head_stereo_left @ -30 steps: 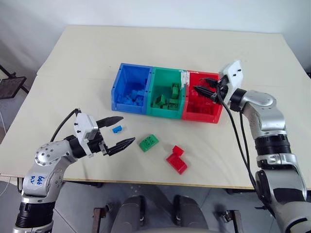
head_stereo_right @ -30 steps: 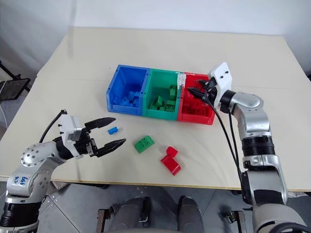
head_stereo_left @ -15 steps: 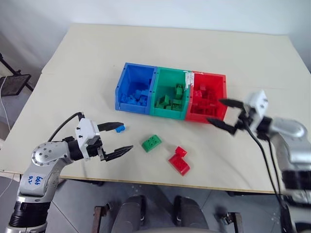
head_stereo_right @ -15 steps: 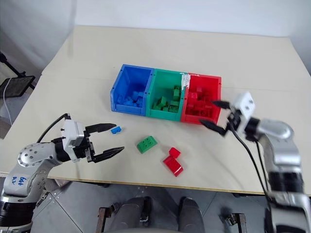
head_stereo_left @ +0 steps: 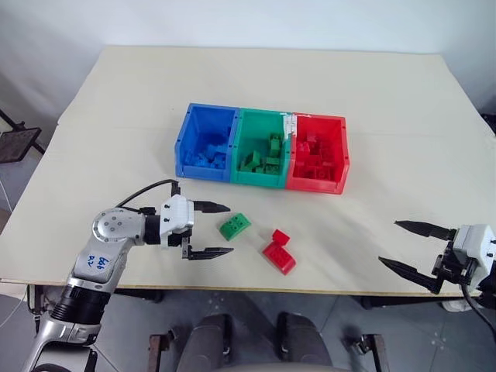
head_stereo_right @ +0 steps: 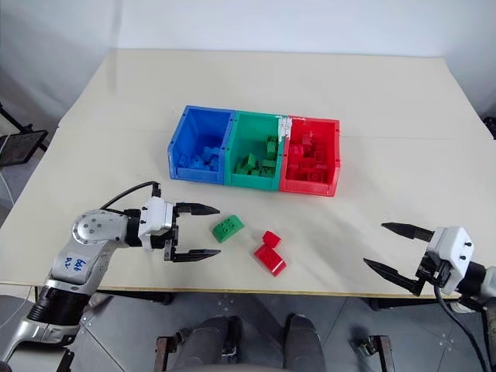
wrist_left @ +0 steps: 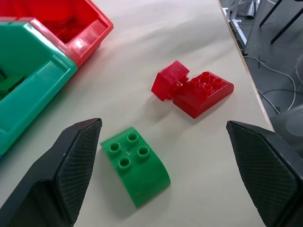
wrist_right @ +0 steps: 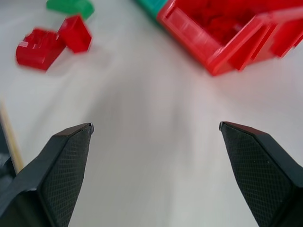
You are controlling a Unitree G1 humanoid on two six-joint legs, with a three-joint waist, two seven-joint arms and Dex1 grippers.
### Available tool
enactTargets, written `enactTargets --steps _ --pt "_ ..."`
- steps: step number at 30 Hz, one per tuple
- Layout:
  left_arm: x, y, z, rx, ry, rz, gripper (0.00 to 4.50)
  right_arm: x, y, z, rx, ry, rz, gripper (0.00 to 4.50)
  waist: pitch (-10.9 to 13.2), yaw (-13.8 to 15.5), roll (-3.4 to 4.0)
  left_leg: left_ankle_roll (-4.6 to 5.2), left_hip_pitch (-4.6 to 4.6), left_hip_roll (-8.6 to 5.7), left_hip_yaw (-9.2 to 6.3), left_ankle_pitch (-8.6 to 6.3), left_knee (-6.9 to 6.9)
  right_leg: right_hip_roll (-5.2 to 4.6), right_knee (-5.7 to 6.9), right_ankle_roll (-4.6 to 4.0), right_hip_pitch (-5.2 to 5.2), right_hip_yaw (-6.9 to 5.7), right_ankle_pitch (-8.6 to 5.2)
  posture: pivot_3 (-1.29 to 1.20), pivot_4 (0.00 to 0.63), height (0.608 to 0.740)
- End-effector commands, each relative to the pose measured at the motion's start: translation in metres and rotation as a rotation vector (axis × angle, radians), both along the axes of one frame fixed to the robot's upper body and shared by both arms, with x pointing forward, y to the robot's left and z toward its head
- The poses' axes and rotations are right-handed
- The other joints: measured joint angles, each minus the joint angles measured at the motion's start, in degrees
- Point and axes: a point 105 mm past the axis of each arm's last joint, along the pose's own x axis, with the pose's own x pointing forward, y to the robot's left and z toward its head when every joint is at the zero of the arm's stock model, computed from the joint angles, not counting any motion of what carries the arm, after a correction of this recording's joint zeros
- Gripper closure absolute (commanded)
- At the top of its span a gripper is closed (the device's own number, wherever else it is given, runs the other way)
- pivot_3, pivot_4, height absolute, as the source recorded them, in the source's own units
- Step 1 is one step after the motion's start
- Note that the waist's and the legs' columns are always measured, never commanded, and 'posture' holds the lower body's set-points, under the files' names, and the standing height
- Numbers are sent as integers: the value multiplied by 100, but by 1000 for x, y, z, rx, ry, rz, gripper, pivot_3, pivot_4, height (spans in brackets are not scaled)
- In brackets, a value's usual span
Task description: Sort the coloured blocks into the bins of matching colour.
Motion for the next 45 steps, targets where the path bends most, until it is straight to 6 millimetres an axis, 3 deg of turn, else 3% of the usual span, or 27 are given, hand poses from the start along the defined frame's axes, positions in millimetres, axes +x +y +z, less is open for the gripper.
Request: enactTargets --steps 1,5,10,16,23,25,34,37,45 --pt "-3 12 3 -9 -27 44 0 13 30 9 36 -15 107 41 0 -20 0 -2 6 4 6 -1 -1 0 2 -3 0 0 2 0 150 740" --pt "-9 33 0 -9 -25 137 0 29 71 8 30 40 246 41 1 -23 0 -13 18 19 8 -8 -4 1 14 -9 -4 -2 1 0 150 740" --pt "-21 61 -5 2 -6 263 0 54 110 0 -67 54 370 41 1 4 0 -21 15 27 6 -23 -3 -13 5 -14 -9 -3 0 0 150 740" --pt "-33 75 -8 1 8 358 0 70 142 -17 -175 53 500 41 0 11 0 -30 8 29 -2 -45 -1 -17 -6 -14 -9 -24 0 0 150 740" --pt "-40 74 -9 -12 13 379 0 73 164 -28 -192 39 576 41 0 -11 -1 -22 6 31 8 -51 -10 3 6 -14 -10 -44 0 0 150 740" --pt "-39 74 -8 -15 11 380 0 73 169 -26 -172 31 581 41 0 -15 -1 -22 6 32 9 -52 -7 3 7 -14 -9 -51 0 0 150 740" --pt "-30 66 -4 -33 -1 347 0 70 164 -21 -128 34 551 2873 0 -4 -1 -22 7 31 10 -52 -7 1 11 -14 -10 -56 0 0 150 740" --pt "-25 61 -2 -42 -6 326 0 71 156 -11 -87 27 505 2919 0 -2 -1 -22 7 31 10 -52 -7 2 12 -14 -10 -56 0 0 150 740" --pt "-10 33 14 -126 -49 251 0 98 136 54 202 -42 228 2919 0 8 0 -22 6 32 10 -51 -4 2 15 -13 -10 -59 0 0 150 740"
